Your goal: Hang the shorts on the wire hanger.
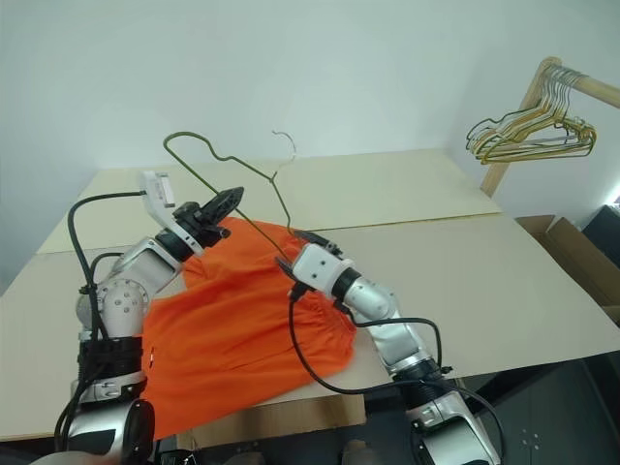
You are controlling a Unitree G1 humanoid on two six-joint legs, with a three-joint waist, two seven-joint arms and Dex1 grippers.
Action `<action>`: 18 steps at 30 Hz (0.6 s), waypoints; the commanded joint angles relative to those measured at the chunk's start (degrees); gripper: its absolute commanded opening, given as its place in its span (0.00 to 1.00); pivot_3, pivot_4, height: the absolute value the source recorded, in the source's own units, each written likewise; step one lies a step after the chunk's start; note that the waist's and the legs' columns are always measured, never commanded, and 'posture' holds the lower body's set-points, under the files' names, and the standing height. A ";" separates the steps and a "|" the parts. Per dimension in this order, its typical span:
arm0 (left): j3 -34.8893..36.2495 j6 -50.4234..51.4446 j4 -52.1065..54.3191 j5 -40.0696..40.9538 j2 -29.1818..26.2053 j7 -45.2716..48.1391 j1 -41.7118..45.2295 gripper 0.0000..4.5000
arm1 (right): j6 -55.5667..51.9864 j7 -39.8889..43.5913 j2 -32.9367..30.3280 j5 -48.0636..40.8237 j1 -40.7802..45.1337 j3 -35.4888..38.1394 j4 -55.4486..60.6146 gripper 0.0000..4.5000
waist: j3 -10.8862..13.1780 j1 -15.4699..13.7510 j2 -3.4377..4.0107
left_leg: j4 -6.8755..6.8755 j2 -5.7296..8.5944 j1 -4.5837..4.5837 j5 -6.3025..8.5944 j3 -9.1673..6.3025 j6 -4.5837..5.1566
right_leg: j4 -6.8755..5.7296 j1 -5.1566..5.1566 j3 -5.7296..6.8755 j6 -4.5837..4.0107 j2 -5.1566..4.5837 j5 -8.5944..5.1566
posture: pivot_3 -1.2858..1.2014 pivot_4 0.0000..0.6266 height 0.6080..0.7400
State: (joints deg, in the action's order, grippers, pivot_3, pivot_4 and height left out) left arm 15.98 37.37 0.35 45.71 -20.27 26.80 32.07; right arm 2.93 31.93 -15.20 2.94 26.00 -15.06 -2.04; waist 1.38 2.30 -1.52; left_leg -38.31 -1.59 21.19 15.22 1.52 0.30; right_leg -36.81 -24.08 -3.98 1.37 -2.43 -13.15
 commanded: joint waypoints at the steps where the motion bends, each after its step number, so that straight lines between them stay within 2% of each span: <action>1: 3.80 2.09 2.05 6.01 -5.66 8.72 1.88 0.00 | -23.16 13.76 -6.71 -21.10 2.82 8.02 9.72 0.99 | 0.01 0.03 -0.01 | 0.00 -0.01 0.00 0.00 -0.05 0.00 | 0.03 0.01 0.00 0.00 0.00 0.00 | 0.53 0.00 1.00; 5: 8.67 7.57 2.61 18.16 -12.07 24.88 0.71 0.00 | -45.04 29.80 -17.13 -36.06 11.03 11.18 3.31 0.99 | 0.06 0.34 -0.03 | -0.01 -0.04 -0.02 0.01 0.03 0.03 | 0.05 0.03 0.05 0.01 0.01 -0.01 | 0.53 0.00 1.00; 8: 9.36 9.46 3.12 21.65 -15.06 30.18 1.53 0.00 | -50.09 39.95 -21.50 -38.25 16.53 9.16 -4.31 0.99 | 0.06 0.28 -0.03 | 0.00 -0.13 -0.07 0.01 0.10 0.04 | 0.06 0.06 0.10 -0.04 0.16 -0.03 | 0.54 0.00 1.00; 12: 9.09 10.30 2.58 24.21 -16.77 35.25 2.83 0.00 | -52.79 47.82 -21.40 -38.94 22.81 7.33 -12.17 0.99 | 0.06 0.19 -0.03 | 0.00 -0.22 -0.08 0.00 0.09 0.04 | 0.03 0.06 0.15 -0.02 0.29 -0.07 | 0.54 0.00 1.00; 14: 8.02 9.03 3.43 23.05 -16.67 36.74 3.04 0.00 | -53.85 51.20 -20.38 -40.14 24.80 6.60 -12.66 0.99 | 0.06 0.18 -0.03 | -0.02 -0.21 -0.07 0.00 0.09 0.04 | 0.02 0.06 0.15 -0.02 0.28 -0.07 | 0.54 0.00 1.00; 18: 6.70 7.61 3.99 21.46 -16.14 37.58 3.12 0.00 | -54.25 50.43 -17.74 -39.23 25.49 5.34 -10.62 0.99 | 0.06 0.15 -0.03 | -0.02 -0.22 0.00 0.00 0.09 0.04 | 0.03 -0.02 0.12 -0.09 0.29 -0.02 | 0.54 0.00 1.00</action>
State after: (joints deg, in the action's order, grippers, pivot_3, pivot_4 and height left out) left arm 22.61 46.32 2.63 67.30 -36.29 63.72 33.44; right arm -50.80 82.19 -33.68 -35.61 50.41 -9.60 -14.59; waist 1.44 2.45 -1.55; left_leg -38.32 -1.82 21.20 15.23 1.61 0.34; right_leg -36.78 -24.11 -3.86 1.27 -2.15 -13.17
